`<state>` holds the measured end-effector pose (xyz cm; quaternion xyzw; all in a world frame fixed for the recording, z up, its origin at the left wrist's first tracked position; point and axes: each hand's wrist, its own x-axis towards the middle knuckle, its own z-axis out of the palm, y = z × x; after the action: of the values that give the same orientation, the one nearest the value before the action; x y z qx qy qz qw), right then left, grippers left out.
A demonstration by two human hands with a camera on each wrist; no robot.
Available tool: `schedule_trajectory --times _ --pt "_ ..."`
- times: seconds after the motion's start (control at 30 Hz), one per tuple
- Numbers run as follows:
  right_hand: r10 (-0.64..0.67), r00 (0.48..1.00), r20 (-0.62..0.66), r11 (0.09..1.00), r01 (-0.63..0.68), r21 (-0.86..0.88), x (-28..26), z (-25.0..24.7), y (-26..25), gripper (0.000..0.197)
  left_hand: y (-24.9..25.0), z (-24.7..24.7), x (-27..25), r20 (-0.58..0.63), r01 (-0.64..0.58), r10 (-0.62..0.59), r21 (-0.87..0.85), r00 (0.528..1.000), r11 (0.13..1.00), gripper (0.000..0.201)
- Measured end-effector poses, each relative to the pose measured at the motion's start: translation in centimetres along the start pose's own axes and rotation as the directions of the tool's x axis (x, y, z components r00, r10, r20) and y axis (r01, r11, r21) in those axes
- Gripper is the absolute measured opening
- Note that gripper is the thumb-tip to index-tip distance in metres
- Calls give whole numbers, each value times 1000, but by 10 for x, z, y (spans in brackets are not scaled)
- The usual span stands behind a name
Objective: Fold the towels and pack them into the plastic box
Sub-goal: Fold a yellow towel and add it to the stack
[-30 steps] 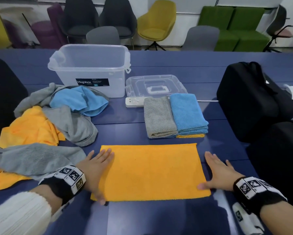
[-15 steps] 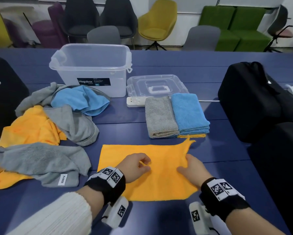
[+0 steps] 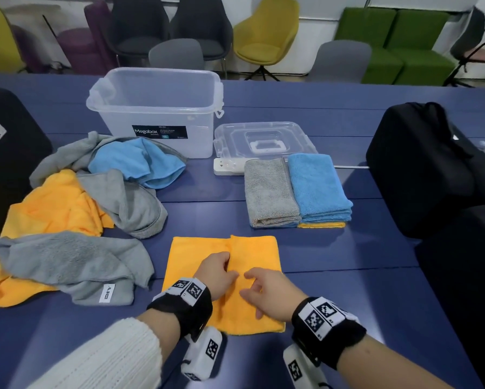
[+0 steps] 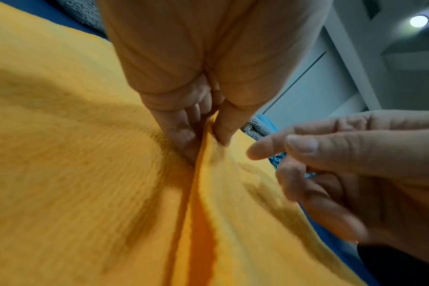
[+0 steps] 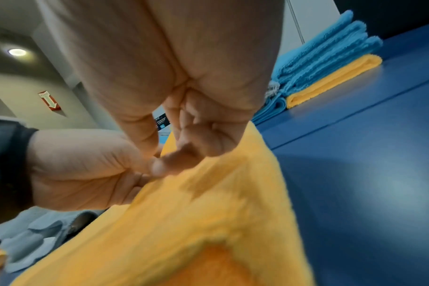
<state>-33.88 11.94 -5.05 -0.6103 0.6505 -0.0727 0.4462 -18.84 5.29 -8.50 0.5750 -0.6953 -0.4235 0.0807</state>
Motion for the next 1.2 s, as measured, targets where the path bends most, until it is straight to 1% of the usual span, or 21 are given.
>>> schedule_trajectory --times 0.07,0.1,0.13,0.2,0.27,0.3,0.33,0.4,0.43,0.47,0.53,0.6,0.67,0.7,0.8,0.9,0.97,1.03,1.1,1.13,1.2 --pt "-68 980 -185 993 48 -111 3 -10 5 30 0 -1 2 24 -13 14 -48 1000 999 14" --pt "-108 962 -250 983 67 -168 4 -14 7 27 1 -1 3 40 -28 32 -98 999 995 14" --pt "-146 948 -284 972 84 -217 6 -18 10 26 3 -2 2 69 -24 34 -149 997 989 14" --pt "-196 936 -294 953 111 -283 8 -24 16 32 5 -1 3 109 -6 31 -225 994 974 18" --pt "-208 945 -254 931 111 -349 7 -26 20 45 7 2 5 128 13 17 -229 992 973 22" --pt "-209 953 -220 913 109 -393 7 -27 21 53 8 3 6 122 14 11 -199 993 980 29" --pt "-206 962 -180 893 109 -437 6 -27 23 63 9 5 6 105 20 -4 -154 995 988 43" --pt "-170 981 -99 868 101 -486 6 -27 27 84 11 3 2 51 30 -25 -84 998 996 80" --pt "-143 988 -63 866 95 -491 6 -27 29 93 11 2 -2 27 21 -19 -70 999 997 93" --pt "-122 992 -29 866 92 -492 6 -27 32 101 10 1 -5 18 -3 4 -66 1000 998 100" --pt "-104 994 22 856 101 -508 6 -27 37 112 7 0 -9 33 -83 84 -23 996 996 103" --pt "-104 994 46 839 112 -532 6 -26 43 119 6 0 -12 87 -125 119 67 989 990 90" --pt "-104 993 58 820 119 -560 6 -26 47 126 6 -1 -13 110 -130 116 124 987 984 76" --pt "-104 993 64 808 122 -577 6 -25 48 129 7 -1 -14 112 -128 113 137 987 982 73" --pt "-103 992 69 774 123 -622 6 -24 47 135 8 -2 -12 109 -141 123 167 986 976 73" --pt "-94 992 78 750 122 -650 6 -24 46 136 11 -3 -8 119 -137 113 215 986 967 75" --pt "-85 992 92 734 124 -668 6 -24 47 136 12 -4 -7 162 -123 84 250 983 960 83" --pt "-80 992 97 718 125 -685 6 -23 49 136 12 -5 -7 238 -125 57 280 969 952 108" --pt "-84 991 101 711 130 -691 5 -23 52 136 12 -5 -10 313 -145 29 353 949 924 131" --pt "-88 990 106 710 137 -690 6 -23 53 136 12 -5 -11 335 -163 19 409 942 898 137" --pt "-97 987 127 714 158 -682 5 -25 55 138 12 -4 -15 347 -179 -8 504 938 845 140"
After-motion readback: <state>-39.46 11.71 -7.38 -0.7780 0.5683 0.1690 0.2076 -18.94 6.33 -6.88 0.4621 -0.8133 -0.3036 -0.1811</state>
